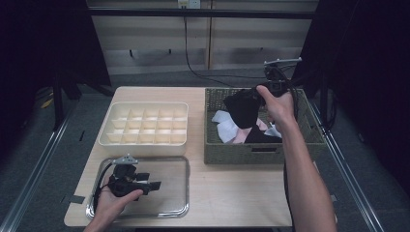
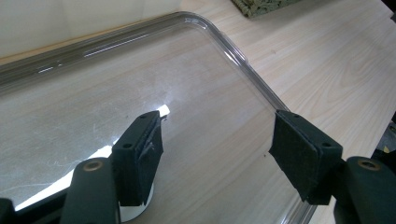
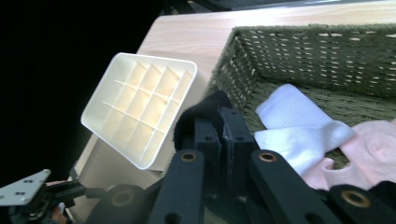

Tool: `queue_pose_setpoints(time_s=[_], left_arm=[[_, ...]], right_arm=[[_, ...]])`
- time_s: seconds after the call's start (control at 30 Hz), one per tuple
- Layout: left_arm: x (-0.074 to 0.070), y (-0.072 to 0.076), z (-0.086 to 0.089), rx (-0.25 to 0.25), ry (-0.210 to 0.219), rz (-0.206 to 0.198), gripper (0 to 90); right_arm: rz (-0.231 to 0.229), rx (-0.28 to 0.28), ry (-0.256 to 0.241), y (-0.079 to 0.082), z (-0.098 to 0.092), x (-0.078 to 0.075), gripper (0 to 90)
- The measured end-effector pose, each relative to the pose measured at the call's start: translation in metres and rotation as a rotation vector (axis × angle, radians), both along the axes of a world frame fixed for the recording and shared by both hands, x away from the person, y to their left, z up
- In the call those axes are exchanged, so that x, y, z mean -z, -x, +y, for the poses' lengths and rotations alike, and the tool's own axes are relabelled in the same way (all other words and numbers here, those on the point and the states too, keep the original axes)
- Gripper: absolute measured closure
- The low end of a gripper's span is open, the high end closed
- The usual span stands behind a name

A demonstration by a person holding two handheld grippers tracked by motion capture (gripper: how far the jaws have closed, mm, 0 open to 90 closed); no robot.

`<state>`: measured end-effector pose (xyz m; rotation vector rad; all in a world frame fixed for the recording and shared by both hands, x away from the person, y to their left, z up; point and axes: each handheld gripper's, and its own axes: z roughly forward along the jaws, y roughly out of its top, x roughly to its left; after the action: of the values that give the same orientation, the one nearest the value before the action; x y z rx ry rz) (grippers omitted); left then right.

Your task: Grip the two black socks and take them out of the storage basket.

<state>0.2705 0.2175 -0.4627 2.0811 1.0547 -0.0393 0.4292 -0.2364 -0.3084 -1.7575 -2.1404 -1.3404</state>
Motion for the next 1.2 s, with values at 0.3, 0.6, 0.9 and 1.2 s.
queue_pose_setpoints(time_s=[0.3,0.6,0.9,1.2], left_arm=[[0.000,0.000,0.000,0.005,-0.005,0.001,33.8],[0.000,-0.001,0.000,0.003,-0.003,0.000,33.7],[0.000,-0.001,-0.001,0.005,-0.007,0.001,33.7],[0.001,-0.002,-0.003,0.005,-0.006,0.004,33.7]], right_arm=[[-0.015,-0.021,-0.024,0.008,0.003,-0.010,86.4],[-0.045,-0.022,-0.066,0.020,0.002,-0.020,86.4],[-0.060,-0.030,-0.064,0.030,0.005,-0.026,86.4],[-0.065,-0.014,-0.064,0.044,-0.001,-0.037,86.3]])
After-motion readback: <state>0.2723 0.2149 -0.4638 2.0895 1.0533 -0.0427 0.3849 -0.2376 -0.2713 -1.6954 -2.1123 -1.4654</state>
